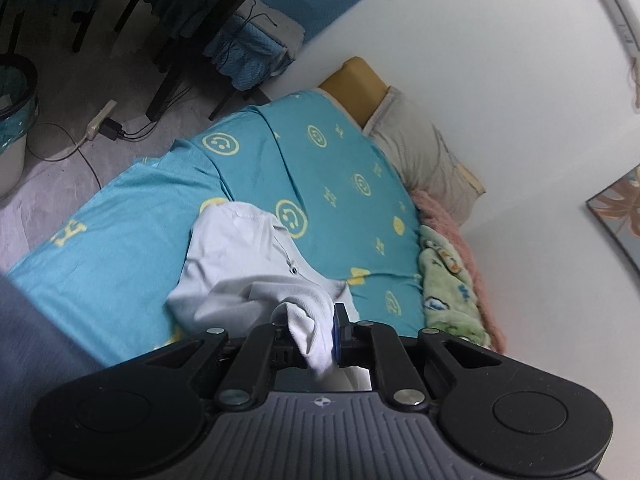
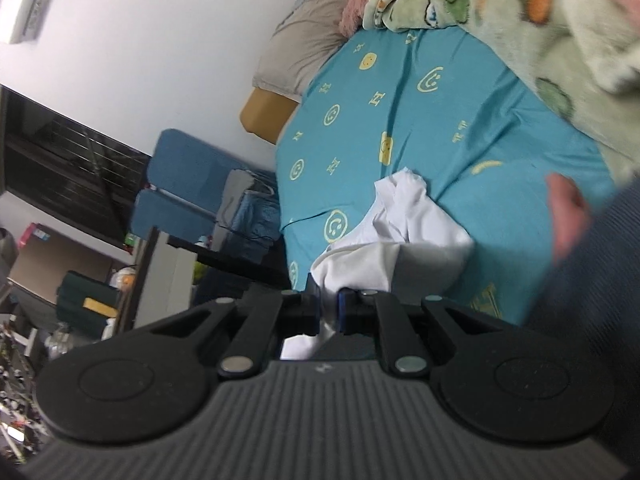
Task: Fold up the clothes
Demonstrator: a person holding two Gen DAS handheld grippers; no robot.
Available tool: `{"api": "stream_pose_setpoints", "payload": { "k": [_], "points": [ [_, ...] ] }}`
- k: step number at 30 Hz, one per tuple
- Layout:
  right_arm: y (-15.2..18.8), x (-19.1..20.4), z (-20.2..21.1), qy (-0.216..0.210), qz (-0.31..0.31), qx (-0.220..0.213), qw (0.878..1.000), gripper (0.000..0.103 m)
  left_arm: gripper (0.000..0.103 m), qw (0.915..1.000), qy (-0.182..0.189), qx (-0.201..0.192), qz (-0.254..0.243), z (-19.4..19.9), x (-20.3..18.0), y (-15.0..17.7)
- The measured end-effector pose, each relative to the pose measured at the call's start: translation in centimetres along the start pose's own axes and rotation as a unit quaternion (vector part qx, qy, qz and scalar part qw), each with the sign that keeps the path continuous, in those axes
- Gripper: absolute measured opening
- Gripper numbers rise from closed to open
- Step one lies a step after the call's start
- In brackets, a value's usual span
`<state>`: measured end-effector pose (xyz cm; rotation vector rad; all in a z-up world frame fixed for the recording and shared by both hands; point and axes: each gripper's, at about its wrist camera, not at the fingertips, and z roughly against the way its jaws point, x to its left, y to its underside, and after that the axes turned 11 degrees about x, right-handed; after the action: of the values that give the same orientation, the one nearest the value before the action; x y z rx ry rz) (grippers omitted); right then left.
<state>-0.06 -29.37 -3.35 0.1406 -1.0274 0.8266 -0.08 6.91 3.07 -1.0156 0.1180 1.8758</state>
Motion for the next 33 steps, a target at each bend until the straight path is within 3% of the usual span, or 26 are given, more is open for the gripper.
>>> {"api": "stream_pose_setpoints", "payload": {
  "k": [9, 14, 16, 19, 24, 33],
  "points": [
    [-7.6, 0.6, -10.3, 0.033, -0.007, 0.03, 0.999, 0.011, 0.01, 0.9989, -0.046, 0.002, 0.007, -10.9, -0.3, -8.3],
    [-10.9, -1.1, -15.3, -0.001, -0.032, 0.054, 0.998, 0.011, 0.011, 0.9984, -0.054, 0.006, -0.014, -16.1, 0.7, -11.5],
    [-11.2, -2.4, -16.9, -0.006, -0.039, 0.06, 0.997, 0.011, 0.011, 0.999, -0.043, 0.007, -0.009, -17.5, 1.7, -12.0],
    [-11.5, -4.4, -18.7, -0.006, -0.064, 0.068, 0.996, 0.011, 0.011, 0.998, -0.042, -0.003, -0.046, -19.8, 2.3, -12.0],
    [-12.9, -5.7, -20.9, 0.019, -0.063, 0.076, 0.995, 0.012, 0.012, 0.9963, -0.036, 0.023, -0.075, -23.4, 3.5, -12.8],
    [-13.3, -6.3, -23.8, 0.051, -0.044, 0.085, 0.994, 0.013, 0.014, 0.9923, -0.033, 0.044, -0.111, -25.6, 5.1, -14.0]
  ]
}}
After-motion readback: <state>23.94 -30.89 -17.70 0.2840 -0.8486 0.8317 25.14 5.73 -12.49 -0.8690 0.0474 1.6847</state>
